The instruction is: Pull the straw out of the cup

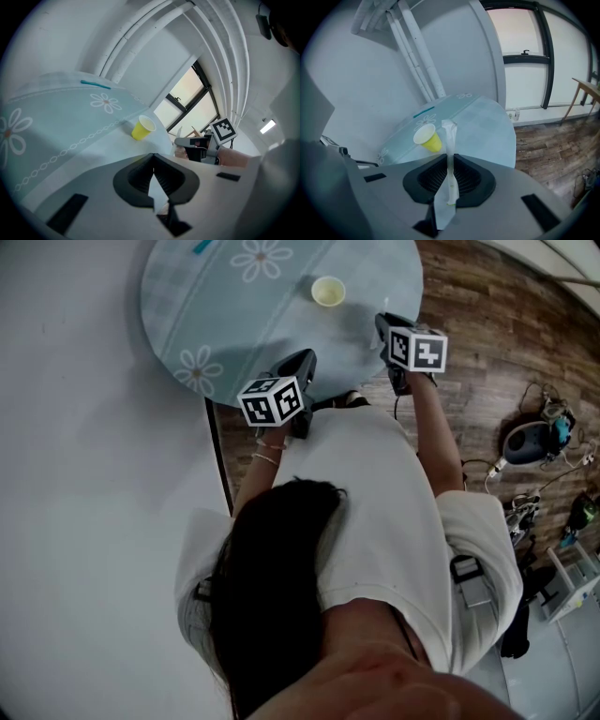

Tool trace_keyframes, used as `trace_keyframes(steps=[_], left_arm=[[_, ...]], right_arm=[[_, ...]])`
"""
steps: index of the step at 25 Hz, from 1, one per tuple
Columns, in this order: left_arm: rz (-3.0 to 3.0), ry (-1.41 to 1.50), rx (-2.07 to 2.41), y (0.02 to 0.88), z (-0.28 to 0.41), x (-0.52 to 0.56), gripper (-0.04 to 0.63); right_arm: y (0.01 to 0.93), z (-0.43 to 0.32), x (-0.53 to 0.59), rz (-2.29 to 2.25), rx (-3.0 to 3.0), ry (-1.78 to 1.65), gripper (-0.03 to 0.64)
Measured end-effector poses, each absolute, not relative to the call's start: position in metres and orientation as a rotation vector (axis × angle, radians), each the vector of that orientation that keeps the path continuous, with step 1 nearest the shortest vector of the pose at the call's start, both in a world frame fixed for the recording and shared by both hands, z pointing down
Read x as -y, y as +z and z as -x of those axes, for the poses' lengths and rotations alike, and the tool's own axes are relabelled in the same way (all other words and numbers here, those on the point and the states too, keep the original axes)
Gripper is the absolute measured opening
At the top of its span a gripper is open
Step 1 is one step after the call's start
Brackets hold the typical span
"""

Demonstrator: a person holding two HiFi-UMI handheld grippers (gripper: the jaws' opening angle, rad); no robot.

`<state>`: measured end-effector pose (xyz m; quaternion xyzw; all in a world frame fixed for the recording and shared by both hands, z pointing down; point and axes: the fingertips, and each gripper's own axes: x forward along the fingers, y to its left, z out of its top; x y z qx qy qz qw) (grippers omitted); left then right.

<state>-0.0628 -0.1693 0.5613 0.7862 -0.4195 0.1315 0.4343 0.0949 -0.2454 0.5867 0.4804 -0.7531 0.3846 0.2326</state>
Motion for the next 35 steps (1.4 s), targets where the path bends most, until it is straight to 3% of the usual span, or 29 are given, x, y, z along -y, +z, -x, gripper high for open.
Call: trace_keyframes(steps=[35], left_arm=[[-1.836, 0.368, 1.121, 0.586, 0.128, 0.167, 0.008]], right_arm=[[0.658, -0.079, 0.282, -1.391, 1.903, 1.086, 0.06]])
